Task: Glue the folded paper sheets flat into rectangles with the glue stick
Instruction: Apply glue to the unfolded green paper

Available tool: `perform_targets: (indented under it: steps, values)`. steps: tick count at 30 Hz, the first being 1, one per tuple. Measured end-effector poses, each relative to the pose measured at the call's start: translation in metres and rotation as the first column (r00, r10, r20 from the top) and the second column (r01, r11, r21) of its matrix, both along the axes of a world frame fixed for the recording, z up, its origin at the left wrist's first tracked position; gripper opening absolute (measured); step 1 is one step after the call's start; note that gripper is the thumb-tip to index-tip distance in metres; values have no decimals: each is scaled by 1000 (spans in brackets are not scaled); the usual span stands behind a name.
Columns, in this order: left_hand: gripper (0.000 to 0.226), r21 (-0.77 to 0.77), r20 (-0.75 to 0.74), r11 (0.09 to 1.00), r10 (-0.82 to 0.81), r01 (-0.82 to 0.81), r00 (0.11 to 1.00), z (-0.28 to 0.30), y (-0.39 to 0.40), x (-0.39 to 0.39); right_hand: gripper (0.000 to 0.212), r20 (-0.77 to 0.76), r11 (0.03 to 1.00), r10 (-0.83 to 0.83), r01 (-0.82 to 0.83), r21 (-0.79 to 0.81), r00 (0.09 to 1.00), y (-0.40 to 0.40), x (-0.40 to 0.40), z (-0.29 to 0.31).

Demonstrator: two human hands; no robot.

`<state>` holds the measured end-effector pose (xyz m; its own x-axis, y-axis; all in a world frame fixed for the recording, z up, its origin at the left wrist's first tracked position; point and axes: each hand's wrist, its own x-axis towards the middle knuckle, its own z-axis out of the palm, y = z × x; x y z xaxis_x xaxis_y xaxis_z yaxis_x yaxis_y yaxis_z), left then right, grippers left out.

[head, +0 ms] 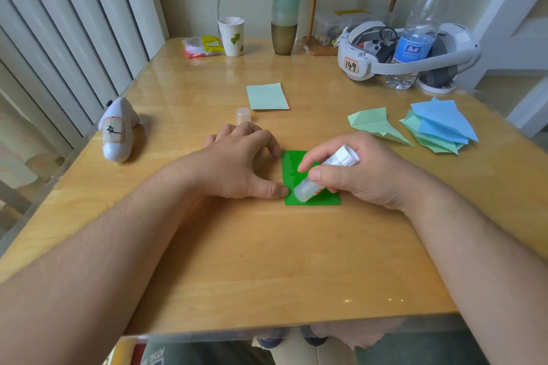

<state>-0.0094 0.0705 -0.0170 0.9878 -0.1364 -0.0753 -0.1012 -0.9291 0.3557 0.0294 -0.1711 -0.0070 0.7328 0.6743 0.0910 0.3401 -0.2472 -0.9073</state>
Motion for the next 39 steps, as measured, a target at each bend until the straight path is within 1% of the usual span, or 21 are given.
perform_targets:
  steps: [2, 4, 6, 9, 14, 20, 22, 24, 26, 31, 36, 37, 39]
  values:
    - [74, -6, -1, 1000, 1, -1, 1000, 0, 0, 0, 11, 2, 1000, 1, -1, -15, 1000, 0, -1, 0]
    - [74, -12, -4, 1000, -1, 1, 1000, 1, 0, -1, 4, -7, 999, 10, -10, -43, 1000, 1, -2, 0]
    - [74, -15, -6, 1000, -2, 2, 1000, 1, 0, -1, 2, 1, 997, 18, -18, -77, 1000, 1, -3, 1]
    - [73, -14, -3, 1000, -3, 3, 1000, 1, 0, -1, 10, 34, 992, 13, -8, -129, 999, 0, -2, 4]
    - [72, -12, -2, 1000, -9, 9, 1000, 1, 1, 0, 11, 60, 986, -15, 24, -162, 998, -10, 2, 10]
    - [72, -16, -8, 1000, -15, 15, 1000, 0, 2, 0, 11, 75, 984, -45, 58, -171, 996, -17, 9, 10]
    - [72, -14, -7, 1000, -16, 16, 1000, 1, 2, 0, 11, 81, 989, -73, 82, -122, 994, -17, 11, 9]
    - [73, -12, -8, 1000, -17, 17, 1000, 1, 2, 0, 15, 69, 994, -94, 97, -40, 993, -16, 11, 9]
    - [74, -8, -6, 1000, -14, 14, 1000, 1, 2, 0, 16, 62, 997, -77, 77, 0, 995, -13, 8, 9]
    - [75, -4, -1, 1000, -8, 8, 1000, 0, 1, 0, 14, 55, 995, -27, 32, -98, 998, -4, 2, 4]
    - [75, -12, -10, 1000, -14, 14, 1000, 2, 2, -1, 15, 70, 984, -67, 78, -162, 995, -11, 6, 8]
    - [75, -14, -12, 1000, -15, 15, 1000, 2, 1, -1, 17, 79, 982, -78, 90, -164, 994, -12, 8, 8]
    - [76, -13, -15, 1000, -16, 16, 1000, 2, 1, -1, 29, 105, 982, -93, 108, -154, 990, -15, 10, 8]
